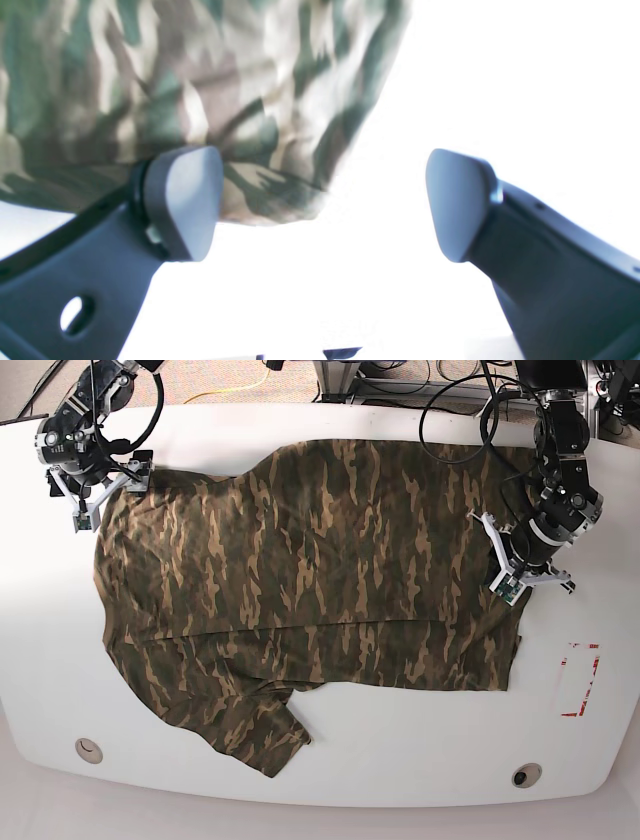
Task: Layout the t-shirt on the table in an organized manner, then fold the t-shirt properly
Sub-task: 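Drag both grippers back toward the robot, pulling the shirt flat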
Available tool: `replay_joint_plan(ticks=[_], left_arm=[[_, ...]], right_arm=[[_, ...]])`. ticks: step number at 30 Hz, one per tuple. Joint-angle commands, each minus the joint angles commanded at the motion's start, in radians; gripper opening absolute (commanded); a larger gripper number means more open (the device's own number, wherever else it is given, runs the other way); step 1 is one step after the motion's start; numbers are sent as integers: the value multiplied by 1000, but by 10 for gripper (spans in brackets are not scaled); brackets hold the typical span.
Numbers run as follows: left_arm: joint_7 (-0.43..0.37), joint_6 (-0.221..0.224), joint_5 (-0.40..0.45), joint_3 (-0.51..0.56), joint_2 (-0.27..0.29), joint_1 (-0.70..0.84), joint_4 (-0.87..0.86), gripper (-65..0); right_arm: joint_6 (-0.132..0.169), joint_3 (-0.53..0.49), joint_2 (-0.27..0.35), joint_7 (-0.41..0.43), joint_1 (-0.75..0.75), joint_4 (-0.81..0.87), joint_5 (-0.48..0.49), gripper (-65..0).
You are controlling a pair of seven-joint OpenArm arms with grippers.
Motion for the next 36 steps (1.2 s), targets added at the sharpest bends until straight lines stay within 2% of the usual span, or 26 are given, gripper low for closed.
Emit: replay_joint_plan(ticks=[9,11,15,17,19,22,24,26,36], left_arm=[[0,0,-2,-5,0,146,46,-629],[0,0,-2,-20,2,176,60,-631],[0,0,-2,-61,32,213,71,-631],[0,0,-2,-94,52,213,71,-629],[0,0,0,-127,72,215,71,-629],[0,0,0,-147,83,226,71,-629],[0,0,0,-147,86,230,71,-629],[0,0,0,-147,86,232,71,-629],[0,0,0,-153,86,272,71,-629]], right_arm=[[0,2,-2,2,-3,-60,0,-54],[0,2,-2,2,-3,-60,0,-75],[0,-5,-2,3,-3,-60,0,-227],[0,-5,-2,3,-2,-60,0,-341],[0,-6,-2,3,-2,-60,0,-491],[0,-9,-2,0,-2,-52,0,-625],[0,-18,2,-6,0,-40,0,-650],[0,-25,2,-15,-5,-9,0,-640],[0,-40,-3,-167,12,153,9,-634]])
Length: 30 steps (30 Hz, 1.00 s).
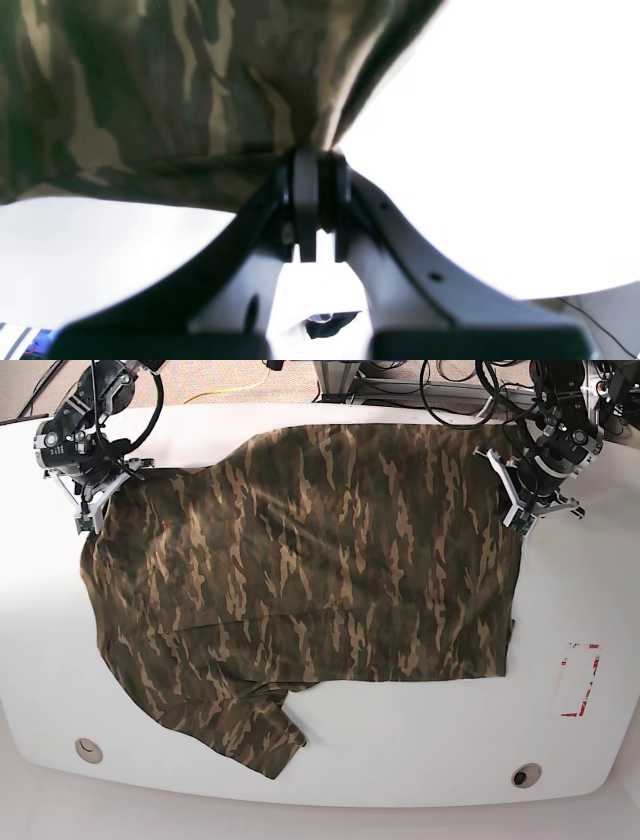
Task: Layout the t-shirt on the table in an organized manner, then fold the t-shirt properly
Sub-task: 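Drag both grippers back toward the robot, pulling the shirt flat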
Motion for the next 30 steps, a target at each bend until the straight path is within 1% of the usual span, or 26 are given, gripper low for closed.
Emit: replay_joint_plan(ticks=[4,7,12,15,18,20,25,27,29,30], left_arm=[[0,0,0,-2,0,9,0,-629],[0,0,0,-2,0,23,0,-629],[0,-2,0,-2,0,48,2,-629],[0,-30,-2,-2,0,66,2,-629],[0,-30,-2,-3,5,91,2,-628],[8,-30,-2,-9,26,112,2,-628],[64,-30,-2,-100,80,137,12,-622],[74,-30,-2,-130,97,138,12,-590],[75,-30,-2,-155,106,138,12,-540],[75,-30,-2,-173,109,140,12,-489]], right_arm=[[0,-58,8,-5,17,2,37,-634],[0,-89,8,-5,28,2,35,-634],[0,-101,5,-5,48,2,35,-634],[0,-101,2,-5,49,2,35,-634],[0,-103,2,-5,49,2,35,-634],[0,-103,2,-5,48,2,35,-634],[0,-103,2,-5,48,0,35,-634],[0,-103,2,-5,48,0,35,-634],[0,-103,2,-5,49,0,35,-634],[0,-103,2,-5,49,0,35,-634]])
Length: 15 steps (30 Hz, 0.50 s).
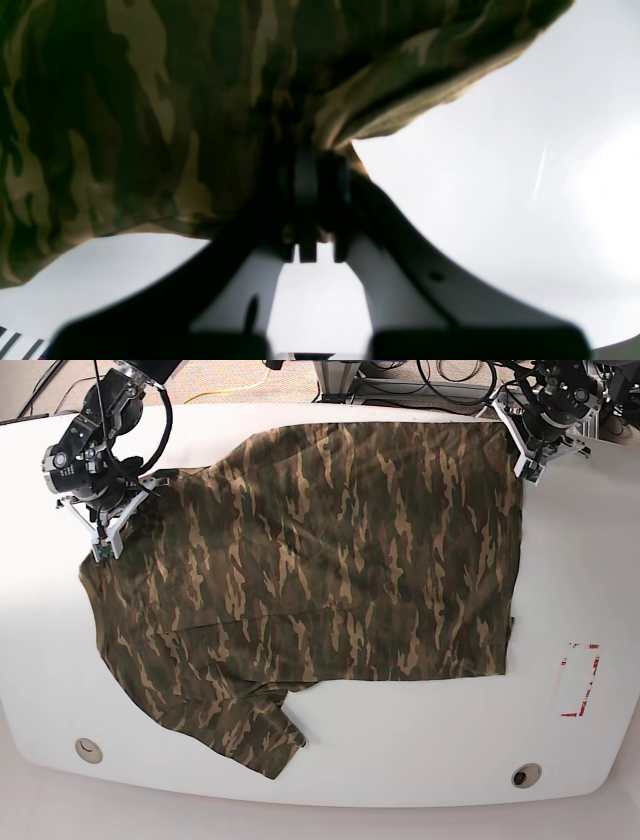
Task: Layout the t-shirt on the table in an organized manner, then fold the t-shirt properly
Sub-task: 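Drag both grippers back toward the robot, pulling the shirt flat, then hold the shirt's collar corners with both grippers at the table edge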
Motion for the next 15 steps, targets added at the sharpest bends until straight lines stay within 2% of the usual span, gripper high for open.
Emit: replay_joint_plan(ticks=[4,6,15], left_arm=[[0,0,0,-40,6,0,0,-328],[0,0,0,-55,6,0,0,-272],[0,0,0,-61,3,-2,-6,-264]], right_arm=[[0,0,0,0,-2,0,0,-634],[0,0,-2,0,-2,0,0,-634],[0,0,-2,0,-2,0,3,-634]])
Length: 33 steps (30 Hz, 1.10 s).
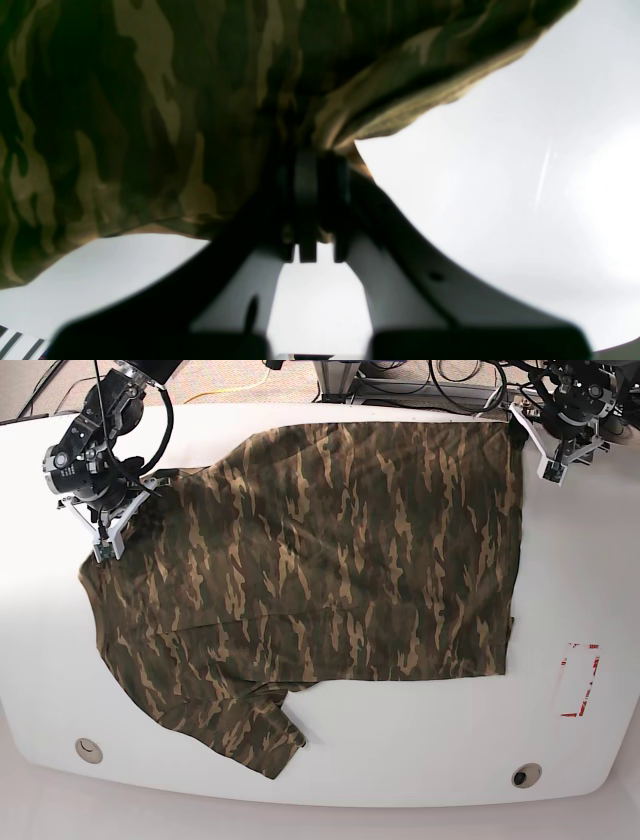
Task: Layout the t-shirt on the table in an organized manner, then fold the t-shirt properly
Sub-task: 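Hold the shirt's collar corners with both grippers at the table edge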
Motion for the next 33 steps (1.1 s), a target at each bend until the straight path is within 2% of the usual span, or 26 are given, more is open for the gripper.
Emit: replay_joint_plan(ticks=[8,11,14,33], left_arm=[[0,0,-3,61,2,28,-14,-264],[0,0,-38,77,-2,44,-14,-264],[0,0,-68,80,-3,61,-14,-264],[0,0,-74,80,-6,64,-144,-267]], right_arm=[[0,0,0,0,-2,0,2,-634],[0,0,0,0,-2,0,2,-634],[0,0,0,0,-2,0,5,-634],[0,0,0,0,-2,0,5,-634]])
